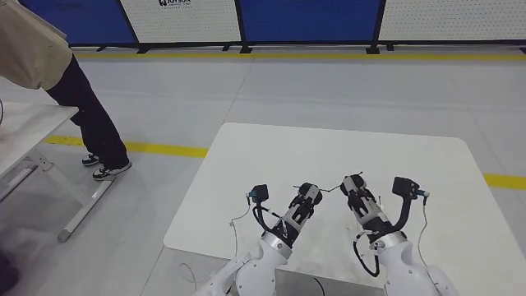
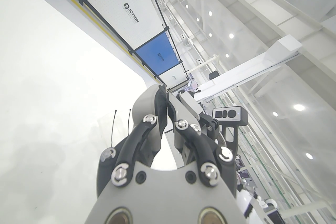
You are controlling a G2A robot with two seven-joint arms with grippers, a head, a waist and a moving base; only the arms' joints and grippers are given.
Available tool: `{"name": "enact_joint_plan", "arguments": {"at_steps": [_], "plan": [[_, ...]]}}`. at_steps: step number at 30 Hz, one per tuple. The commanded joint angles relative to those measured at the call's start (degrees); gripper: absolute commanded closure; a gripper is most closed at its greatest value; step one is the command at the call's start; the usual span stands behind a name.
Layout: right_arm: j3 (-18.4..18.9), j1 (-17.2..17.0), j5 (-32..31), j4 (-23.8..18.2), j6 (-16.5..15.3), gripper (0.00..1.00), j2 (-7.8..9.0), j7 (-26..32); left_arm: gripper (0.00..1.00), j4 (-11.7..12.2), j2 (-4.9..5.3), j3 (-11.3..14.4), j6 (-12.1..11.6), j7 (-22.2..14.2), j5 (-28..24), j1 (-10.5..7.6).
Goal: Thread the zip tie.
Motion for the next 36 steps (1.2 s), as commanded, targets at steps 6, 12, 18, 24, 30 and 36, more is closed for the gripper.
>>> {"name": "enact_joint_plan", "arguments": {"at_steps": [6,12,18,24,30,36], "plan": [[0.6,-0.8,0.0,-0.3,-0.3,1.0,-0.3,-0.7,1.0,0.0,0.0,0.0,0.0,0.0,0.0,0.0],[1.1,-1.5,-0.2,-0.6,-0.4,1.0,-0.49,-0.6,1.0,0.0,0.0,0.0,0.0,0.0,0.0,0.0],[1.3,-1.9,-0.4,-0.6,-0.6,1.0,-0.75,-0.6,1.0,0.0,0.0,0.0,0.0,0.0,0.0,0.0],[1.3,-1.8,-0.5,-0.5,-0.5,1.0,-1.05,-0.7,1.0,0.0,0.0,0.0,0.0,0.0,0.0,0.0],[1.0,-1.6,-1.0,-0.4,-0.4,1.0,-1.37,-0.3,1.0,0.0,0.0,0.0,0.0,0.0,0.0,0.0],[0.6,-1.2,-1.2,0.2,-0.1,1.0,-1.73,-0.1,1.0,0.0,0.0,0.0,0.0,0.0,0.0,0.0]]}}
